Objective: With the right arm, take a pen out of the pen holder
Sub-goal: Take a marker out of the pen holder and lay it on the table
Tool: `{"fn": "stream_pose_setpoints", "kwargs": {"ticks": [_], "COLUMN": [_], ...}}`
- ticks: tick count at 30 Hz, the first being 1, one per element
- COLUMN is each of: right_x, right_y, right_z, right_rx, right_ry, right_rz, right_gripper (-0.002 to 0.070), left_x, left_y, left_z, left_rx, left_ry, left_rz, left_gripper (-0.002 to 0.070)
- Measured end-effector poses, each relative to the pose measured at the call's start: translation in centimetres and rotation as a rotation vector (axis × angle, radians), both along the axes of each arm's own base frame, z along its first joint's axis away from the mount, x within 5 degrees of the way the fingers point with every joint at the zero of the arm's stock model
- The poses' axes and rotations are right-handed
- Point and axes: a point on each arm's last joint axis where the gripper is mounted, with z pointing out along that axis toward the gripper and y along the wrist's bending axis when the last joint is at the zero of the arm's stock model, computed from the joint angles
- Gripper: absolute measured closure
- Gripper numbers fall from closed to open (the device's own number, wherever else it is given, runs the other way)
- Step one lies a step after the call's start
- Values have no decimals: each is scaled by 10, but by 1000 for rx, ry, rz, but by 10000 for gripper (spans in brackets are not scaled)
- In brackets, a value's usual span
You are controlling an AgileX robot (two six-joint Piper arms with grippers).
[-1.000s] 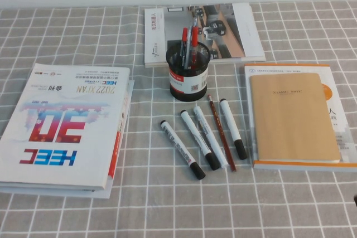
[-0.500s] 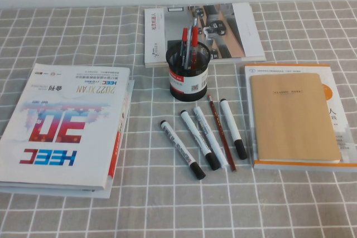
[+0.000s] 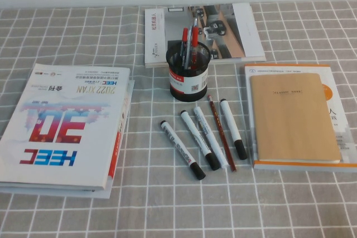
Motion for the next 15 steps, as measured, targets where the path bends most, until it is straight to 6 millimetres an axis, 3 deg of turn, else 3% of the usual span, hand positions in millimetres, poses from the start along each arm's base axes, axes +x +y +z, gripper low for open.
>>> {"fn": "stream_pose_setpoints", "kwargs": {"ticks": [15], "right_x": [-1], "right_y": [1], "right_z": [-3], "right_rx": [22], "right_ry": [38], "right_rz": [1], "right_gripper": [688], "left_x": [0], "left_y": [0], "left_z": [0], "left_rx": [0], "left_ry": [0], "left_rz": [0], "left_gripper": [680]}}
